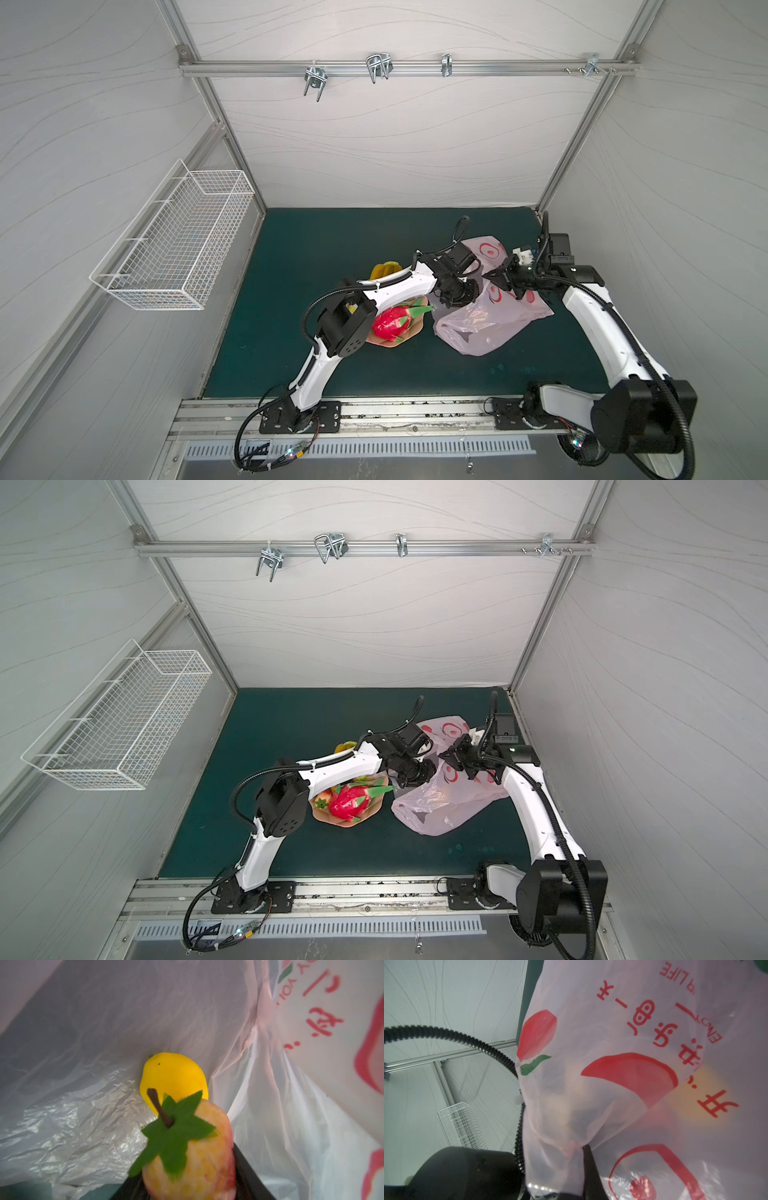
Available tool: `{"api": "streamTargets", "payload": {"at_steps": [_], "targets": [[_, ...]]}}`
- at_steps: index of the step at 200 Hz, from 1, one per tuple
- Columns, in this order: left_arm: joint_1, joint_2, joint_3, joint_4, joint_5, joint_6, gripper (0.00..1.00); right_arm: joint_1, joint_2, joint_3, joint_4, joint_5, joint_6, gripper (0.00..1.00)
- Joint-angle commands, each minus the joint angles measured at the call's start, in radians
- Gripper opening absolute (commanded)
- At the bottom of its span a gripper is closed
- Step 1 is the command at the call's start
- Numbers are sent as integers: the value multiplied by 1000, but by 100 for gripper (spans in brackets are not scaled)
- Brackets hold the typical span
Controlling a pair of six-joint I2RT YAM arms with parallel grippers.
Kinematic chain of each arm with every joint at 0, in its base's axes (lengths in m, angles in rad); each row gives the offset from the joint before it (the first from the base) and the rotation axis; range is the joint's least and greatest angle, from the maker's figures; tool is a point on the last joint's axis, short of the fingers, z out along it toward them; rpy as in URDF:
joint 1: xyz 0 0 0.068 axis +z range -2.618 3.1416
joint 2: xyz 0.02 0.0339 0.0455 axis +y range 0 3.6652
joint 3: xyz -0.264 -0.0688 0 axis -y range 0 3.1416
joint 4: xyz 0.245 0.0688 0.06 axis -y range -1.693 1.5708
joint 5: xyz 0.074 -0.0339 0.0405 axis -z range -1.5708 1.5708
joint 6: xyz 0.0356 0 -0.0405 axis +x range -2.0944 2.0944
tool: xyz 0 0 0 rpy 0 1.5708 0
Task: Place the fruits into the plastic bag
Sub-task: Place the fruit in the plastic bag.
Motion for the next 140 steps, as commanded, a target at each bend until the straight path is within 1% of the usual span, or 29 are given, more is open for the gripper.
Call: {"api": "streamTargets", "payload": {"at_steps": [1, 48, 84, 112, 140], "targets": [[-1, 44, 85, 32, 11, -42, 52, 7, -22, -10, 16, -20, 25, 0], [0, 112, 152, 60, 13, -116, 63, 7, -22, -29, 44, -34, 38, 0], [0, 143, 174, 75, 26, -146, 77, 7, -19, -42, 59, -40, 40, 0], [-3, 129, 161, 90, 45, -156, 82, 7, -20, -47, 69, -47, 39, 0], [2, 84, 127, 96, 50, -159, 87, 4, -19, -47, 74, -52, 38, 0]]}}
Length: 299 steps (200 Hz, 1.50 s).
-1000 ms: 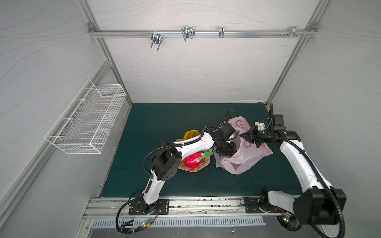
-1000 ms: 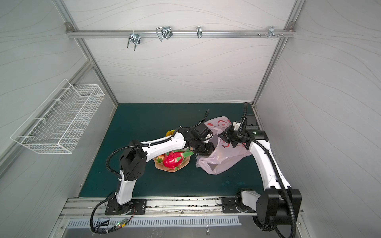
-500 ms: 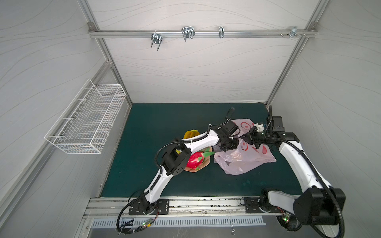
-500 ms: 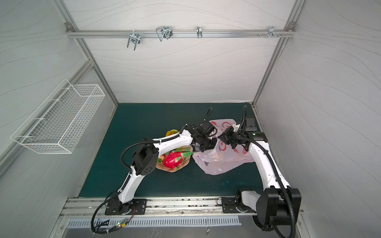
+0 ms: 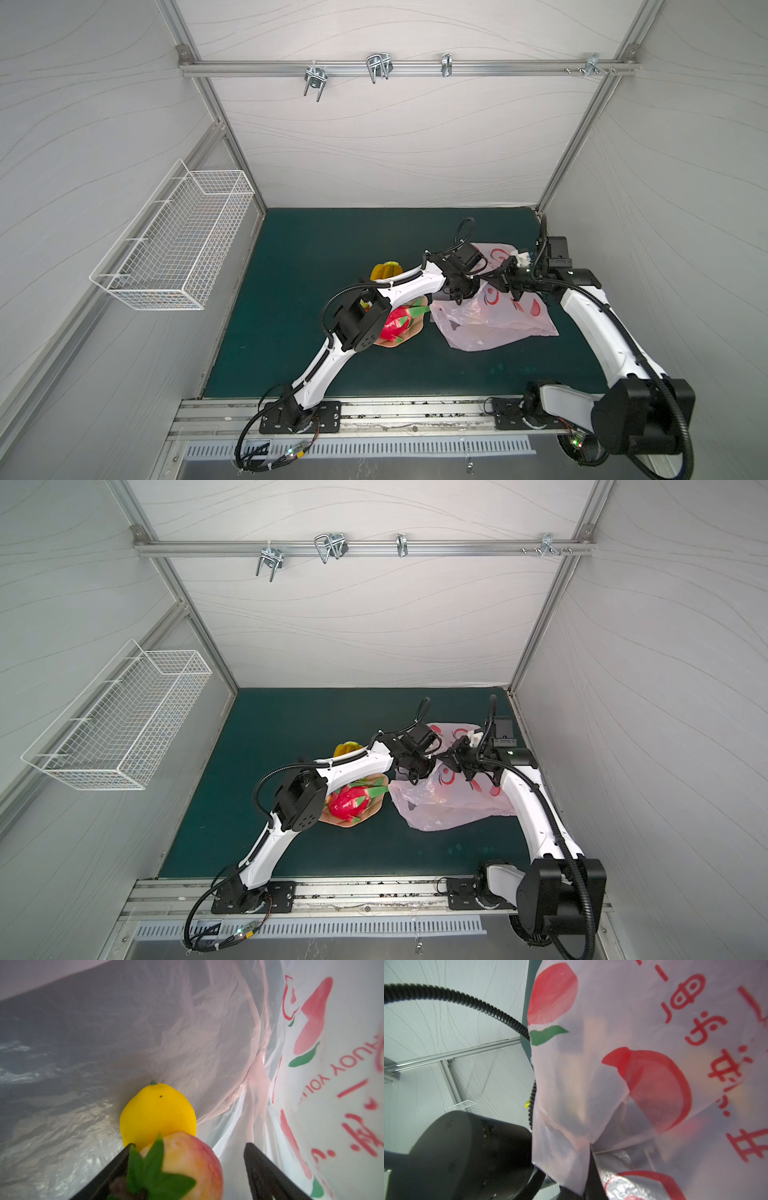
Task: Place the fruits into the plastic bag
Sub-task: Place the fruit in the plastic bag.
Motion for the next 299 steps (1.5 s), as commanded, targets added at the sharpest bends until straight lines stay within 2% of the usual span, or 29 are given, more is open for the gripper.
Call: {"api": "streamTargets", "payload": {"at_steps": [1, 15, 19, 25, 87, 155, 198, 233, 299], "targets": [[2, -41, -3, 44, 18, -18, 87, 2, -15, -7, 18, -19, 12, 0], [6, -60, -24, 63, 32, -32, 90, 0, -17, -8, 22, -21, 9, 0], [6, -63, -26, 65, 35, -34, 98, -2, -17, -8, 22, -21, 9, 0], [6, -67, -26, 65, 37, -35, 99, -3, -17, -8, 24, -23, 10, 0], [14, -81, -30, 77, 80, -43, 100, -16, -17, 3, 19, -22, 6, 0], [18, -71, -69, 127, 124, -118, 99, -25, -30, 3, 4, -17, -1, 0], [43, -29, -36, 39, 42, -133, 98, -25, -33, -4, 3, -27, 2, 0], [54, 7, 38, -51, -68, -121, 99, -26, -41, -11, -3, -27, 1, 0], [52, 41, 112, -72, -73, -129, 99, -25, -47, -13, -2, -23, 1, 0]]}}
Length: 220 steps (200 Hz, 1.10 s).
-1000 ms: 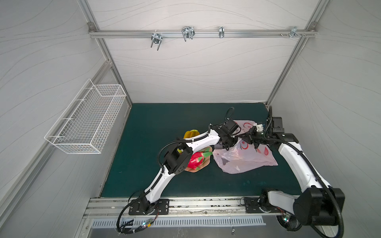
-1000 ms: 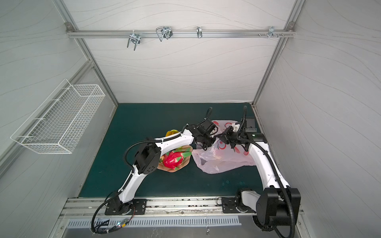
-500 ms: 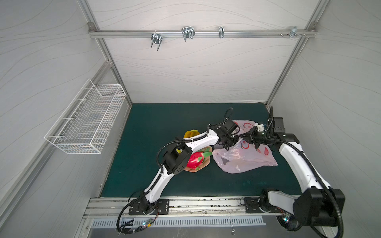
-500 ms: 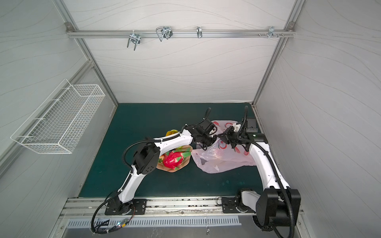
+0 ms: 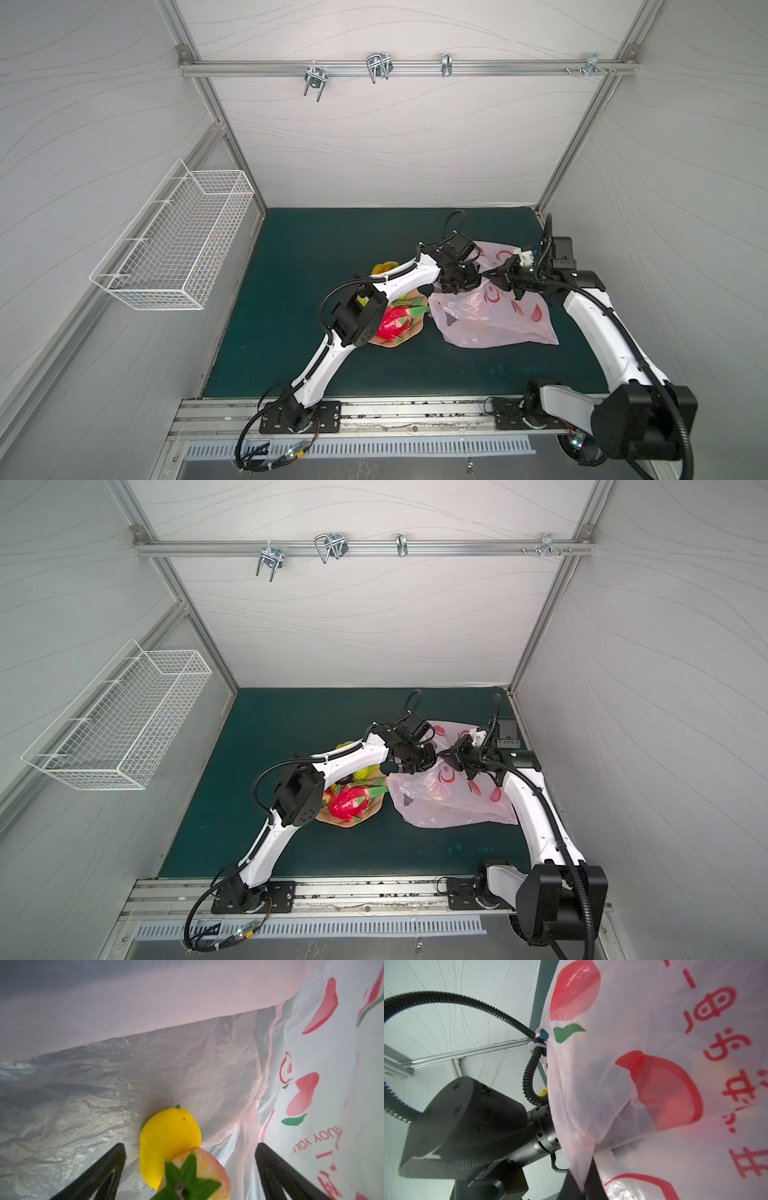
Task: Place the fruits into the plastic bag
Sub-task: Place the fruit in the plastic bag.
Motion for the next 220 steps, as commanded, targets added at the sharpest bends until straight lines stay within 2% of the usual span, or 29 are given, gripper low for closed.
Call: {"api": "streamTargets", "payload": {"at_steps": [1, 25, 71, 146, 193, 220], "targets": [[-2, 22, 45, -17, -15, -17, 99, -5, -22, -11, -18, -4, 1, 0], [-1, -20, -5, -10, 4, -5, 99, -7, -25, -8, -17, -3, 0, 0], [27, -169, -241, 102, 20, -20, 99, -17, -23, -1, -42, 2, -26, 0], [27, -193, -291, 140, 53, -27, 99, -123, -19, 7, -97, -65, -99, 0], [27, -209, -322, 127, 53, -32, 98, -129, -13, 10, -109, -70, -114, 0], [34, -253, -319, 78, 16, -7, 98, -133, -16, 10, -118, -74, -121, 0]]}}
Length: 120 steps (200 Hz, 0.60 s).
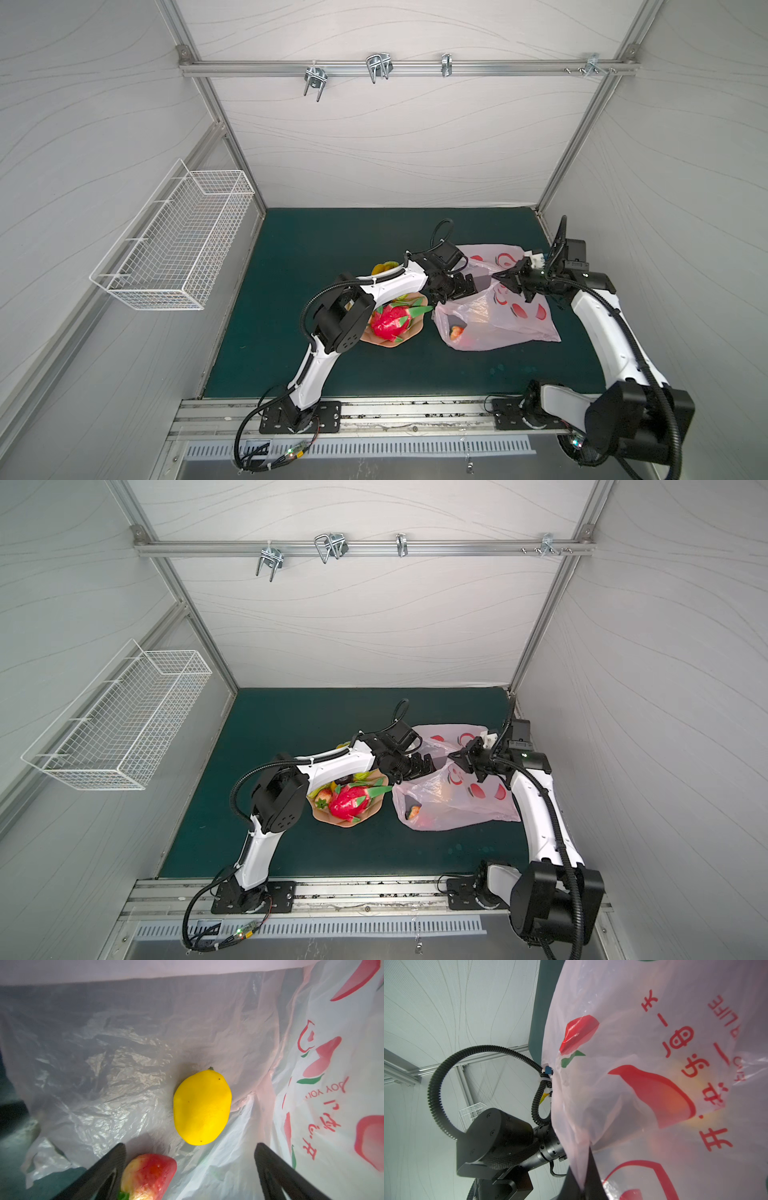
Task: Place the fruits into the plastic bag
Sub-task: Place the fruit in the plastic bag, then rotate the plastic bag at the middle-right of the table.
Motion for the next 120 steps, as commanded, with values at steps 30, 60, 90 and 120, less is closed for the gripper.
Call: {"api": "streamTargets", "payload": {"at_steps": [30, 60, 90, 120], "targets": [[25, -117, 16, -91, -54, 43, 98, -22, -19, 24, -88, 7, -50, 0], [27, -156, 19, -181, -78, 102, 98, -43, -28, 23, -105, 10, -58, 0], [27, -186, 9, -287, -83, 154, 97, -54, -27, 23, -110, 9, -63, 0], [31, -223, -36, -337, -41, 160, 97, -57, -27, 25, -110, 10, -63, 0]]}}
